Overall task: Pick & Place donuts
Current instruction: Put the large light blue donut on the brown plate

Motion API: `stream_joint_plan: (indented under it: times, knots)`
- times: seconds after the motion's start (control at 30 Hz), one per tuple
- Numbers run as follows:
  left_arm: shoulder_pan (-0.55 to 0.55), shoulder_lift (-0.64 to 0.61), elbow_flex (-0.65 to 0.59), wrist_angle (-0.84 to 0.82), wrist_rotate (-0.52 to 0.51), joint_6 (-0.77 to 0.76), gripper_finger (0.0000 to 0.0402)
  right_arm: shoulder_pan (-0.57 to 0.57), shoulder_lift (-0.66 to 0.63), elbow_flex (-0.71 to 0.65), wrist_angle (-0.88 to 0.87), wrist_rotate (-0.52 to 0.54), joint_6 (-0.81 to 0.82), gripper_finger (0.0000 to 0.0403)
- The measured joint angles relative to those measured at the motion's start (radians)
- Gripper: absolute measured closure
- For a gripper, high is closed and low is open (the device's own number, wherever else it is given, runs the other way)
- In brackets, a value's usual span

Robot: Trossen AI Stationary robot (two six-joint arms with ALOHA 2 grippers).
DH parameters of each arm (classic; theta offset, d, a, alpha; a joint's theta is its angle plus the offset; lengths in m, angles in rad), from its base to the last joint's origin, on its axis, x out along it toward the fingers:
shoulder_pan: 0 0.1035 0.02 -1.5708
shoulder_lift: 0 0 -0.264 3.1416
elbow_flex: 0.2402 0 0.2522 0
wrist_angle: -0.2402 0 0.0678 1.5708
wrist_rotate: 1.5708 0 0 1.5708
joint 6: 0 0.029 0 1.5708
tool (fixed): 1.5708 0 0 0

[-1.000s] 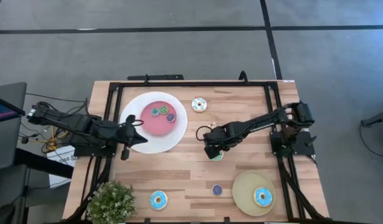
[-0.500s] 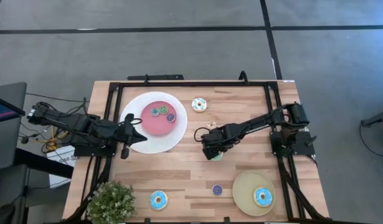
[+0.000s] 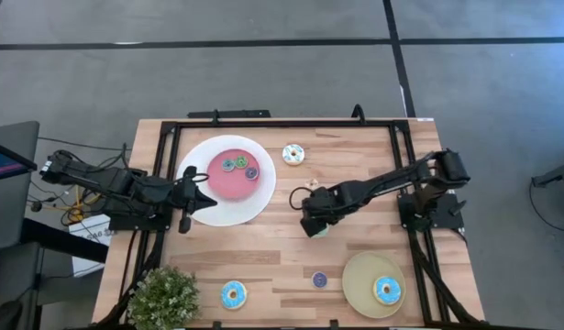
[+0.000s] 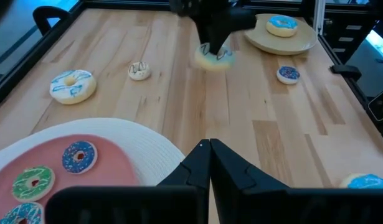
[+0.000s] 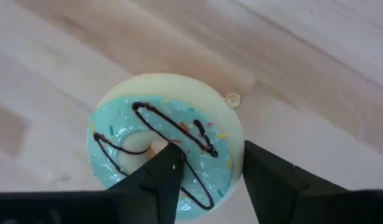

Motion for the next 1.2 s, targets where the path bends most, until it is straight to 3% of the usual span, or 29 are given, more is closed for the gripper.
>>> stream_joint_plan:
  times: [0.27,0.57,0.73,0.9,1.2]
  knots:
    - [0.0,0.0,0.0,0.0,0.001,-0.017,0.0401,0.214,-0.159,0.0,-0.122,0.027,0.204,0.0261]
    - [0.0,0.0,0.0,0.001,0.001,-0.034,0.0401,0.607,-0.194,-0.044,-0.21,0.05,0.784,0.0273]
    - [0.0,0.0,0.0,0.001,0.0,-0.033,0.0401,0.74,-0.194,-0.122,-0.198,0.047,1.068,0.0276]
    - [0.0,0.0,0.0,0.002,-0.017,-0.031,0.0401,0.761,-0.166,-0.163,-0.188,-0.039,1.086,0.0276]
    - [0.0,0.0,0.0,0.039,-0.027,-0.034,0.0401,0.754,-0.139,-0.192,-0.168,0.007,1.077,0.0276]
